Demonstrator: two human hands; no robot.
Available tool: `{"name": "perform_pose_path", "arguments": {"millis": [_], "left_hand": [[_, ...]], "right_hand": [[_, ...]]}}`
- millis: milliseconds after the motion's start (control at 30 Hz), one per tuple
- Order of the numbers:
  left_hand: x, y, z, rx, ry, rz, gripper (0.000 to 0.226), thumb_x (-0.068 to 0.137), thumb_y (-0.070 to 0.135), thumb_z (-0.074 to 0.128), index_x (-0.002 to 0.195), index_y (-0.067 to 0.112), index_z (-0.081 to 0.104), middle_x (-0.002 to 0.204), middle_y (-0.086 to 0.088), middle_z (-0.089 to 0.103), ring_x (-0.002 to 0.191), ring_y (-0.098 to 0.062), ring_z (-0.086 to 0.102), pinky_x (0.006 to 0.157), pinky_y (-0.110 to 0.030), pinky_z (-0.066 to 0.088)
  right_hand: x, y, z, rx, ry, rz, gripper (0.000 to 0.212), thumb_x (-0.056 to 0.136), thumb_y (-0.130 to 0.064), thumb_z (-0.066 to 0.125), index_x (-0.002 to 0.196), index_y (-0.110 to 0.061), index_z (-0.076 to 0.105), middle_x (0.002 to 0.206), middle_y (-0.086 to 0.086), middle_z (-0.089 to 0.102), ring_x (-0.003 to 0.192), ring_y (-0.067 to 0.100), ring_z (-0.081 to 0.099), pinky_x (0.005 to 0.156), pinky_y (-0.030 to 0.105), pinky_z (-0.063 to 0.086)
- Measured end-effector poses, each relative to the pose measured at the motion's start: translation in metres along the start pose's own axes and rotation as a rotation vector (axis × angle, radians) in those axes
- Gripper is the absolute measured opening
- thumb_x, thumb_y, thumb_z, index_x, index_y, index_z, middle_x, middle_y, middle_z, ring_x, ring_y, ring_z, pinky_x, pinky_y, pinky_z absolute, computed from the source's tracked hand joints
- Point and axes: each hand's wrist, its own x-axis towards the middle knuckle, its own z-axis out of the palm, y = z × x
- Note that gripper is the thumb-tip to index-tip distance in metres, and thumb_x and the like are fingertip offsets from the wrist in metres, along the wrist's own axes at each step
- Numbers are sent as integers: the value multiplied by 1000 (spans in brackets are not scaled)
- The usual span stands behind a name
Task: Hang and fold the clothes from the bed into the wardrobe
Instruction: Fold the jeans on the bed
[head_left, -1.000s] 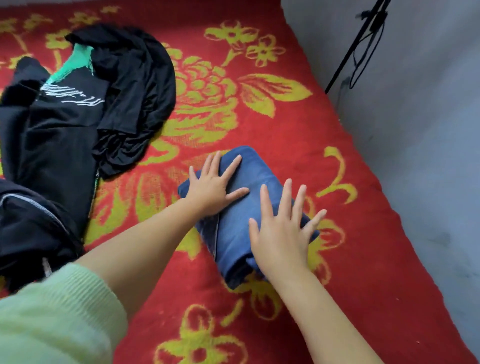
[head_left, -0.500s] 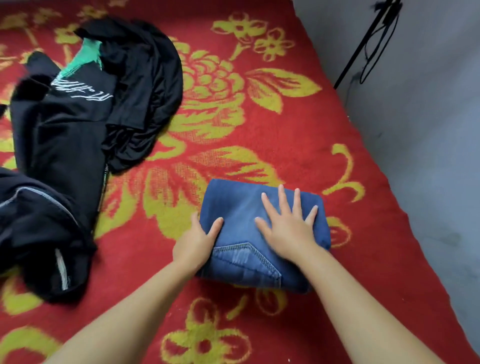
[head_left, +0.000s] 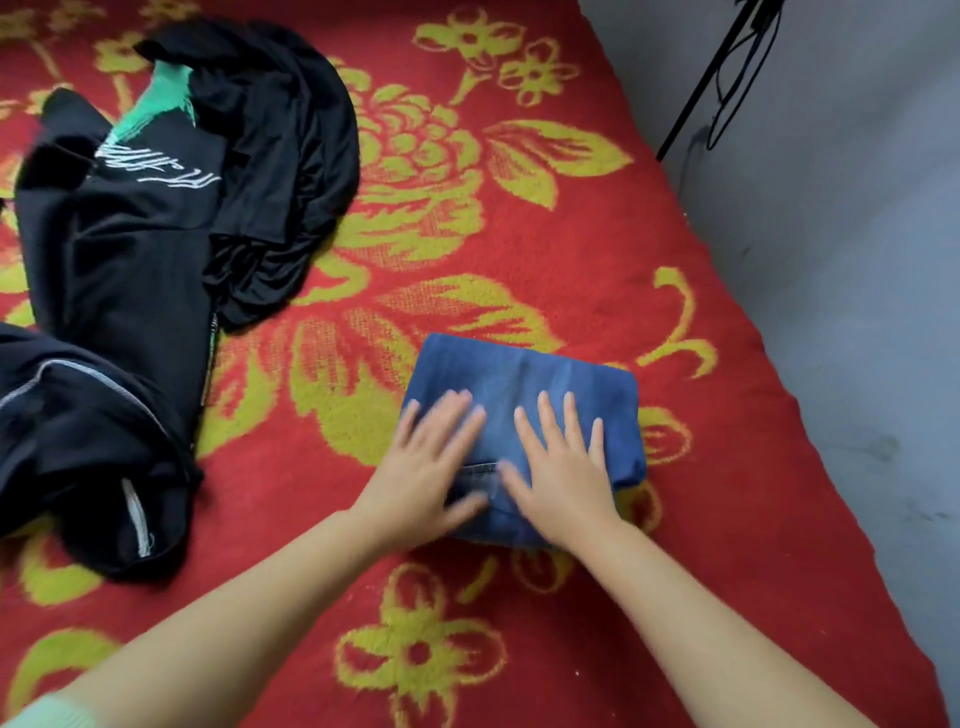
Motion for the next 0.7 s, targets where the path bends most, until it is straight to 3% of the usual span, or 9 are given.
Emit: {"name": "perform_pose_path", "arguments": {"millis": [67, 133, 200, 300, 433, 467, 567, 700], "left_hand": [[-26, 11, 3, 115, -163, 215, 104, 65, 65, 58, 148, 12, 24, 153, -16, 27, 143, -26, 21, 108, -53, 21], [-39, 9, 11, 200, -239, 156, 116, 54, 50, 75, 150, 14, 20, 154, -17, 23, 142, -27, 21, 108, -54, 21], [-35, 8, 21, 237, -198, 22, 117, 52, 25, 81, 150, 17, 18, 154, -20, 23, 141, -28, 23, 106, -60, 27], [-18, 11, 33, 313, -168, -37, 103, 57, 10, 80, 145, 17, 27, 146, -25, 37, 136, -31, 37, 92, -67, 40], [-10, 16, 37, 356, -254, -57, 91, 58, 10, 80, 138, 15, 40, 135, -27, 49, 126, -33, 50, 80, -60, 49], [-9, 17, 33, 345, -259, -54, 87, 56, 10, 81, 136, 14, 47, 131, -26, 54, 122, -33, 54, 76, -57, 51], [2, 18, 17, 315, -265, -48, 77, 41, 8, 86, 116, 6, 66, 111, -20, 67, 102, -28, 67, 57, -43, 57], [14, 26, -20, 304, -223, -84, 71, 37, 9, 84, 105, 7, 61, 89, -10, 67, 82, -24, 67, 43, -32, 48]], "right_hand": [[-39, -4, 13, -59, 23, -116, 90, 72, -74, 40, 144, -21, 39, 151, 17, 33, 142, 40, 21, 107, 67, 18], [-60, -7, 25, -129, -2, -160, 108, 55, -68, 72, 144, -21, 34, 150, 21, 33, 141, 40, 22, 103, 72, 16], [-55, -10, 31, -156, -13, -108, 124, 41, -46, 89, 145, -22, 27, 152, 21, 29, 142, 41, 21, 104, 74, 10], [-31, -11, 39, -196, 12, -63, 119, 47, -25, 89, 146, -26, 21, 151, 22, 29, 140, 43, 21, 103, 74, 12], [-16, -17, 39, -269, -109, -23, 102, 55, -24, 86, 145, -24, 37, 146, 25, 38, 136, 46, 31, 97, 72, 30], [-17, -17, 31, -271, -119, -18, 97, 64, -24, 82, 147, -25, 32, 148, 25, 32, 138, 46, 26, 98, 71, 30], [-12, -8, 12, -290, -154, -87, 90, 89, -19, 60, 152, -27, -5, 158, 19, 2, 145, 40, -1, 108, 63, 18], [-15, -6, -31, -264, -160, -105, 85, 91, -19, 56, 151, -32, -3, 158, 8, 13, 145, 32, 10, 103, 49, 29]]}}
